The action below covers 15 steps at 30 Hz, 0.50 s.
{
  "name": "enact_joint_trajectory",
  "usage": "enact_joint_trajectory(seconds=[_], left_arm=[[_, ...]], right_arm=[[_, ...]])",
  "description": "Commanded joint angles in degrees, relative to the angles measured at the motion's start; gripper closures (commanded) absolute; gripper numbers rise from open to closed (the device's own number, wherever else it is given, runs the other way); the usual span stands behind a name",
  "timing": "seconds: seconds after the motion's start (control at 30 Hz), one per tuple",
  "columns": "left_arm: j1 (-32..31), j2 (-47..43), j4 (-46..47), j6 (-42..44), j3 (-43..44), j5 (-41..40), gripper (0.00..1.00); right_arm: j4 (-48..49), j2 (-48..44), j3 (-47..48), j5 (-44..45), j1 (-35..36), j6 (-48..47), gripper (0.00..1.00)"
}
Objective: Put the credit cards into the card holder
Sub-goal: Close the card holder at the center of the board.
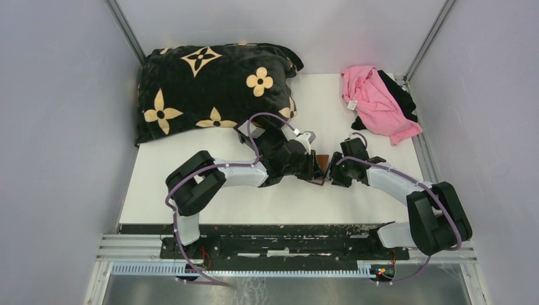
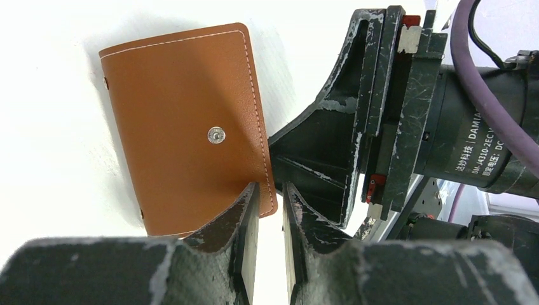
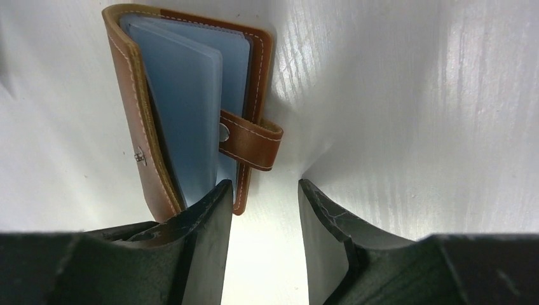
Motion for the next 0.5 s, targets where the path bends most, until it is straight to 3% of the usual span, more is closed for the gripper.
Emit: enact_joint_trajectory(seconds=[0.0,0.47], left_arm=[[-0.23,0.38,2.03,-0.58,-0.15,0.89,0.73],[-0.14,-0.15,-2.24,3.25,-1.89,-2.20,0.73]], right_arm=[[-1.72,0.32,1.61,5.13,0.18,-3.33,0.51],[-1.22,3.08,4.41,8.64,1.05,-6.13,0.51]])
